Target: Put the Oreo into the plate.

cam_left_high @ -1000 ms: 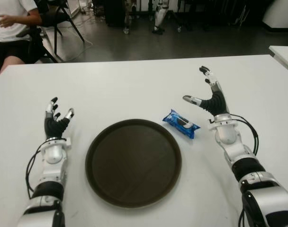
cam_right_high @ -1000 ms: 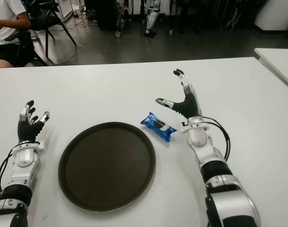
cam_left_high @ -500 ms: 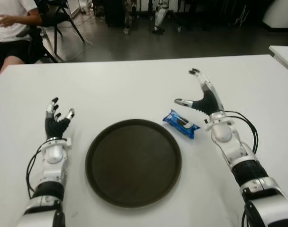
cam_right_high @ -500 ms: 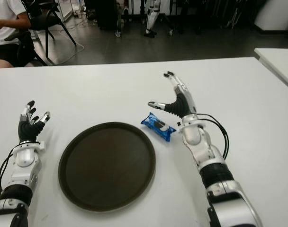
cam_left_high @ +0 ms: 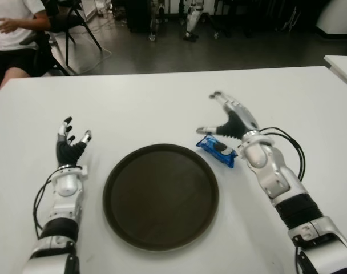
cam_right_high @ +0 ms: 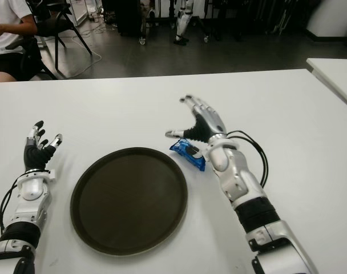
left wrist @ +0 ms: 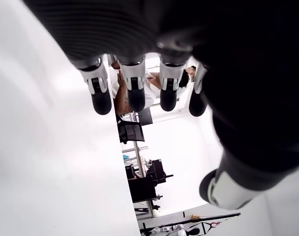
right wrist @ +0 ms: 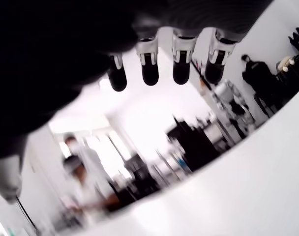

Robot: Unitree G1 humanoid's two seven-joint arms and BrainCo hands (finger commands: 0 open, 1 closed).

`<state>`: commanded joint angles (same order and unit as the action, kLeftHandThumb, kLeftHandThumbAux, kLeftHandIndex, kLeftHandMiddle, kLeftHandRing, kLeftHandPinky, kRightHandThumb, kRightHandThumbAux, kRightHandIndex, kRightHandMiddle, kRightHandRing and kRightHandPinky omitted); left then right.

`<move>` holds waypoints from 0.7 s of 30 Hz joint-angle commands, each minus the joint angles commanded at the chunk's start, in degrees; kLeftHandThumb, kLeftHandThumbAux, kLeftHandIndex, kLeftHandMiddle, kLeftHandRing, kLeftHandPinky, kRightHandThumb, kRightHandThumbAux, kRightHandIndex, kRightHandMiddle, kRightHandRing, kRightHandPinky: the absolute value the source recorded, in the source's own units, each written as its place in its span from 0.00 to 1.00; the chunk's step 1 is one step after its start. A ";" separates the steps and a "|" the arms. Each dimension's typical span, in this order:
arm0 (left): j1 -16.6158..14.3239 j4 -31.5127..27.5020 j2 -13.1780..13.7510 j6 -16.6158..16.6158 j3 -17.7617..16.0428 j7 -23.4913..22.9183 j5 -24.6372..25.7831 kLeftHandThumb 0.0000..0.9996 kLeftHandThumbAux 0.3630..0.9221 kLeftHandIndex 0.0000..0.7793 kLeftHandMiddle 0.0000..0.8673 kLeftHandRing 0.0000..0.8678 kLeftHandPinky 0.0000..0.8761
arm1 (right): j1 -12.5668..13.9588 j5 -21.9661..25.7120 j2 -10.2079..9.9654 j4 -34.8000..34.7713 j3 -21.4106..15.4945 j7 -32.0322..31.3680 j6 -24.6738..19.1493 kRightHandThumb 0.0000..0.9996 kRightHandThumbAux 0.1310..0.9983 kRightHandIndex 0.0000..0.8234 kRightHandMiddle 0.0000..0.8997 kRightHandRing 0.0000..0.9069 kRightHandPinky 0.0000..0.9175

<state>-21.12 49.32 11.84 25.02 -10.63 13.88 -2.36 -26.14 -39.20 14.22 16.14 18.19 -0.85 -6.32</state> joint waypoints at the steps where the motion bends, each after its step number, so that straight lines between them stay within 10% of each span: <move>1: -0.05 0.17 0.04 0.04 0.00 0.03 -0.01 0.00 0.68 0.04 0.04 0.02 0.01 | -0.12 -0.96 0.06 -0.57 0.57 -0.70 -1.23 0.00 0.42 0.00 0.00 0.00 0.00; 21: 0.14 0.05 -0.59 0.48 0.02 0.77 -0.04 0.00 0.67 0.04 0.04 0.01 0.00 | -3.49 -13.09 1.39 -4.28 8.69 -7.88 -10.98 0.05 0.48 0.00 0.00 0.00 0.00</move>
<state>-20.98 49.37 11.24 25.50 -10.61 14.65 -2.39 -29.63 -52.29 15.61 11.86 26.87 -8.73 -17.30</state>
